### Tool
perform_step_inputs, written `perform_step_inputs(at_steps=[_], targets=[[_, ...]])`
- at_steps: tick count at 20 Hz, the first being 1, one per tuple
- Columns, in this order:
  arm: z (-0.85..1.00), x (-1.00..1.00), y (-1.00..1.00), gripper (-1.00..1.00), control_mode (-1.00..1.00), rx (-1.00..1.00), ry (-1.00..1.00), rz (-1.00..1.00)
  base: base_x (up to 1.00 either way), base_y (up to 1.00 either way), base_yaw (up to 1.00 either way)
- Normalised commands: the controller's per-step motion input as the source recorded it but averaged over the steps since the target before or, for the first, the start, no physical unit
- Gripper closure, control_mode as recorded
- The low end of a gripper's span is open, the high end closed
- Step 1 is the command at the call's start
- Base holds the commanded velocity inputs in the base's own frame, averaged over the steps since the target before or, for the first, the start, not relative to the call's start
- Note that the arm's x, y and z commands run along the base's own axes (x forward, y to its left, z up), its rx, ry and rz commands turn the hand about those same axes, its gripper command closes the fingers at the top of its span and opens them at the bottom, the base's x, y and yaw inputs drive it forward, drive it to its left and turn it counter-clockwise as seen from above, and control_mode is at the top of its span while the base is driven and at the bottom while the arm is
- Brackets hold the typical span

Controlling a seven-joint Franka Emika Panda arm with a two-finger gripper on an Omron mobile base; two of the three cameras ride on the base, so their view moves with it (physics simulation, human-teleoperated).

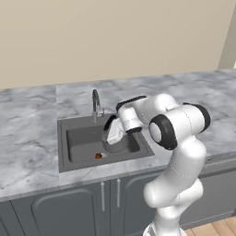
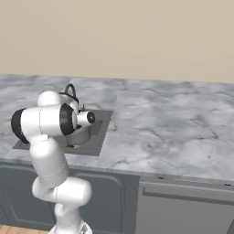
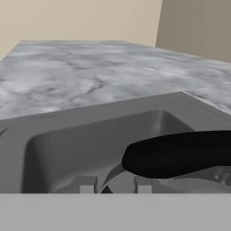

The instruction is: Open the cabinet, pick the kettle from the cabinet, and place it in the sink.

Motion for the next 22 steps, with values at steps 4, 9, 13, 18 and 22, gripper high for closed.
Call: perform_step_inputs(at_steps=[4,9,13,18,22], targets=[[-0.14,0.24,0.06,1.0,-1.0,-0.08,0.0,0.0,0.0,0.0,0.0],[-0.19,0.17,0.08,1.0,-1.0,-0.01,-0.04,0.0,0.0,0.0,0.0],[-0.24,0.13,0.03,1.0,-1.0,0.0,-0.11,0.0,0.0,0.0,0.0],[-0.3,0.08,0.01,1.0,-1.0,0.0,-0.08,0.0,0.0,0.0,0.0],[-0.27,0.14,0.05,1.0,-1.0,0.0,0.0,0.0,0.0,0.0,0.0]])
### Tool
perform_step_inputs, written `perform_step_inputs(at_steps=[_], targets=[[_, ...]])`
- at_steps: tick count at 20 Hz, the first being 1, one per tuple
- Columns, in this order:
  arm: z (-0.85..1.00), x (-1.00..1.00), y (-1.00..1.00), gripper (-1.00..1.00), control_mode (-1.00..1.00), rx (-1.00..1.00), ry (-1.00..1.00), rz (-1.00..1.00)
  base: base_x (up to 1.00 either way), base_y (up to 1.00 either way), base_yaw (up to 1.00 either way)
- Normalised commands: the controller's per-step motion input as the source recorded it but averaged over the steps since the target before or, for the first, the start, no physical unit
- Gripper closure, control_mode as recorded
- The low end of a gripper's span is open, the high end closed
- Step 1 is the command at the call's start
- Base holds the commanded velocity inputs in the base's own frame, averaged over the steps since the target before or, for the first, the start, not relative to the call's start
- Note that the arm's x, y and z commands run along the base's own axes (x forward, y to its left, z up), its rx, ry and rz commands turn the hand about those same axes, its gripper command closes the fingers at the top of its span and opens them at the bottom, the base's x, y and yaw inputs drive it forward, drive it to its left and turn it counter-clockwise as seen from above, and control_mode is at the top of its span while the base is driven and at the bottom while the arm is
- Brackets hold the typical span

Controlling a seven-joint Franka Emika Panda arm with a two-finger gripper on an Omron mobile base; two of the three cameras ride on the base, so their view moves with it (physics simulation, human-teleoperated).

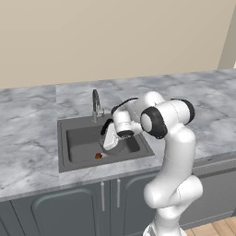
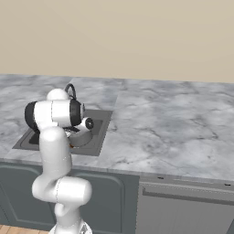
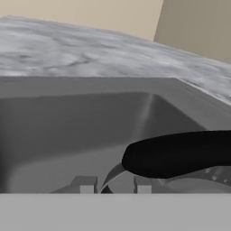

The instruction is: Open the cabinet, pick the kettle from the cabinet, and place it in the sink.

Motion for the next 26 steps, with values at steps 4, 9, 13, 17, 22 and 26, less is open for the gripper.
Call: perform_step_inputs(at_steps=[4,9,13,17,22,26], targets=[[-0.23,0.19,0.07,1.0,-1.0,0.0,0.02,0.0,0.0,0.0,0.0],[-0.21,0.27,0.04,1.0,-1.0,0.0,0.08,0.0,0.0,0.0,0.0],[-0.19,0.25,0.0,1.0,-1.0,0.0,0.13,0.0,0.0,0.0,0.0],[-0.22,0.18,0.0,1.0,-1.0,0.0,0.1,0.0,0.0,0.0,0.0],[-0.21,0.14,0.0,1.0,-1.0,0.0,0.02,0.0,0.0,0.0,0.0],[-0.27,0.0,0.0,1.0,-1.0,0.0,0.0,0.01,0.0,0.0,0.0]])
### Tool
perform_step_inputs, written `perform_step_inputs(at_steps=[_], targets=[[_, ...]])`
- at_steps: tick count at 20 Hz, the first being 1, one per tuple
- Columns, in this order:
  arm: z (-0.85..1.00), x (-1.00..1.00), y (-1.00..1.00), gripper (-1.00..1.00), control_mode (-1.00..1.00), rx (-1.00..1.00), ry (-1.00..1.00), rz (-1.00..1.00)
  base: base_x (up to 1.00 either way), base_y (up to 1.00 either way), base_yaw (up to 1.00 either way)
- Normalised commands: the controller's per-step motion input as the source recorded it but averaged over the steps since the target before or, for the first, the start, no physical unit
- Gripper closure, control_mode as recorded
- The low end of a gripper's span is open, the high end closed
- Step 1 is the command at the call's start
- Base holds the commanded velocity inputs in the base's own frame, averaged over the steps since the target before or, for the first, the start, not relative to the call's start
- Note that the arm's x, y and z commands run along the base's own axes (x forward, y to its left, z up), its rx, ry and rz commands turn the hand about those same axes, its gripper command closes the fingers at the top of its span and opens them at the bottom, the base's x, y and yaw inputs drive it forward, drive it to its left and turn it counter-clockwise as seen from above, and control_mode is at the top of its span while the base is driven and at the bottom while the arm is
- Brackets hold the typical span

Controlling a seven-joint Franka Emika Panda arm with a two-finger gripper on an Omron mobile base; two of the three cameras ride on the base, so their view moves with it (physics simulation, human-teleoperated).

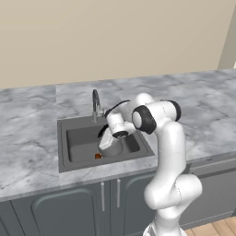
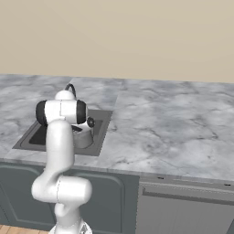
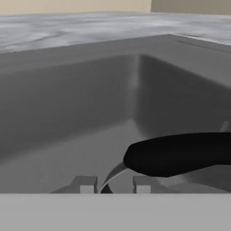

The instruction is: Open the cabinet, pick the kettle from the cabinet, and place it in the sink.

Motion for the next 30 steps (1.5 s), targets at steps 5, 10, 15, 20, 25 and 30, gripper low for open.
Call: perform_step_inputs(at_steps=[5,10,15,20,25,30], targets=[[-0.28,0.0,-0.04,1.0,-1.0,0.0,0.0,0.01,0.0,0.0,0.0],[-0.3,0.0,-0.09,1.0,-1.0,0.0,0.0,0.02,0.0,0.0,0.0],[-0.33,-0.03,-0.13,-1.0,-1.0,0.0,0.0,0.0,0.0,0.0,0.0],[-0.33,-0.09,-0.26,-1.0,-1.0,0.0,0.0,0.0,0.0,0.0,0.0],[-0.29,-0.11,-0.31,-1.0,-1.0,0.0,0.0,0.0,0.0,0.0,0.0],[-0.18,-0.08,-0.28,-1.0,-1.0,0.07,0.0,0.0,0.0,0.0,0.0]])
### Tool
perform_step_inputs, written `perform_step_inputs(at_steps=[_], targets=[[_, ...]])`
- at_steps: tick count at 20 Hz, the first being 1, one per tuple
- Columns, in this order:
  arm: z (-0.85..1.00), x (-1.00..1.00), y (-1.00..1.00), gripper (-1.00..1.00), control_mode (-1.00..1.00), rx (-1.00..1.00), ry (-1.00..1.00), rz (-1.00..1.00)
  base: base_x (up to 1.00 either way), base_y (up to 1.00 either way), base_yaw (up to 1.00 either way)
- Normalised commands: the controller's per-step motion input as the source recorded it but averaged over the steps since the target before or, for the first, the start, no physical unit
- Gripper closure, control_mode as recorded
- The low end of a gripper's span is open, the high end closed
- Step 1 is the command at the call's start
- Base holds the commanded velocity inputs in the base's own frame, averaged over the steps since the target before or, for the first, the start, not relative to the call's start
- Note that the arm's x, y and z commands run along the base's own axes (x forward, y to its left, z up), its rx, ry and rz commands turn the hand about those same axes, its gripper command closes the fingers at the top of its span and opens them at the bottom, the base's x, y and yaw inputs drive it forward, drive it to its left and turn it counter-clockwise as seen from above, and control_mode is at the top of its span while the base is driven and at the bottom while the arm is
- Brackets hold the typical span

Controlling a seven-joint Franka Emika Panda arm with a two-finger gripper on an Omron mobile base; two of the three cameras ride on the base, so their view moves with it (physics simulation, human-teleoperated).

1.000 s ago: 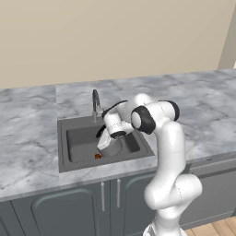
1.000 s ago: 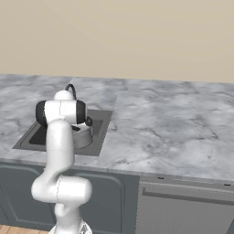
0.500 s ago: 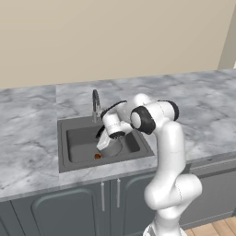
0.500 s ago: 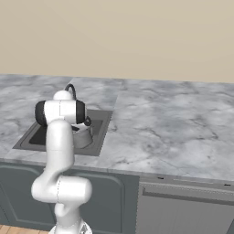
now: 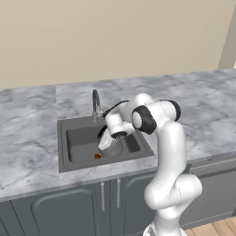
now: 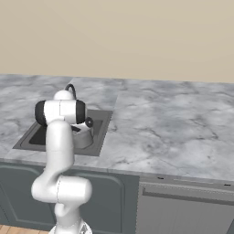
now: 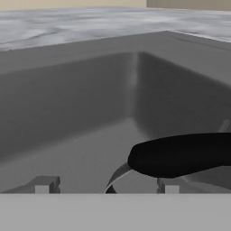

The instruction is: Open the cabinet, pick the kettle from the cabinet, and place it in the sink.

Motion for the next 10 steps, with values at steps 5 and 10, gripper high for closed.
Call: perform_step_inputs(at_steps=[5,10], targets=[[-0.15,-0.13,-0.36,-1.0,-1.0,0.08,0.0,0.0,0.0,0.0,0.0],[-0.21,-0.18,-0.34,-1.0,-1.0,0.02,0.0,0.0,0.0,0.0,0.0]])
